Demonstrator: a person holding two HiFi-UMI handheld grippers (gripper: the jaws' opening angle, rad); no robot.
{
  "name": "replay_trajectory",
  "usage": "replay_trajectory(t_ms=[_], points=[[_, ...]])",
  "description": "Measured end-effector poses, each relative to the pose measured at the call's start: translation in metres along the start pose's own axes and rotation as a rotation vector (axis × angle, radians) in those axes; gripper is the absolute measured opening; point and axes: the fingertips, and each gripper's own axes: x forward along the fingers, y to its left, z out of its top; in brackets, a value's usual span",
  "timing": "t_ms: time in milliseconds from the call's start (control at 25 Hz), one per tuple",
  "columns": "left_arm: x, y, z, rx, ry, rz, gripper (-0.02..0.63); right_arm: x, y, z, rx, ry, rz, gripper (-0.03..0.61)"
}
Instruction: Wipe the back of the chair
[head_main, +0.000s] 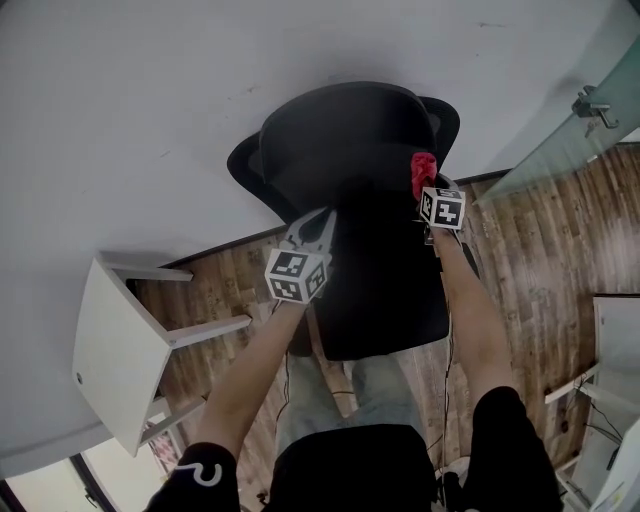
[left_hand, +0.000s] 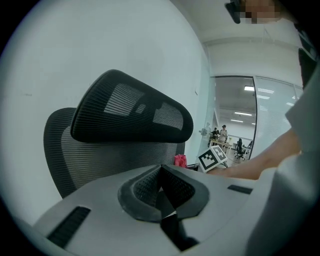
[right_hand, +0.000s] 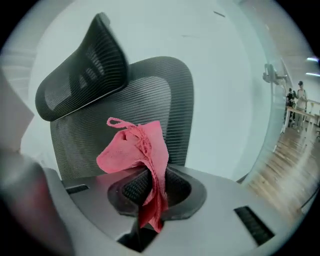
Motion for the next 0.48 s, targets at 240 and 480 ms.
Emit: replay_trajectory(t_ms=[240,480], points=[[0.007,-0.021,-0.001,-0.007,0.018,-0.031,0.025,-0.011,-0.052,0.002,0.072,-0.011,-0.056,0.069],[-0.003,-0.021,0.001,-0.033,0.027,-0.042,0.025,-0.050,-0.053,-0.002,0.148,-0.038,-0.081,0.069]])
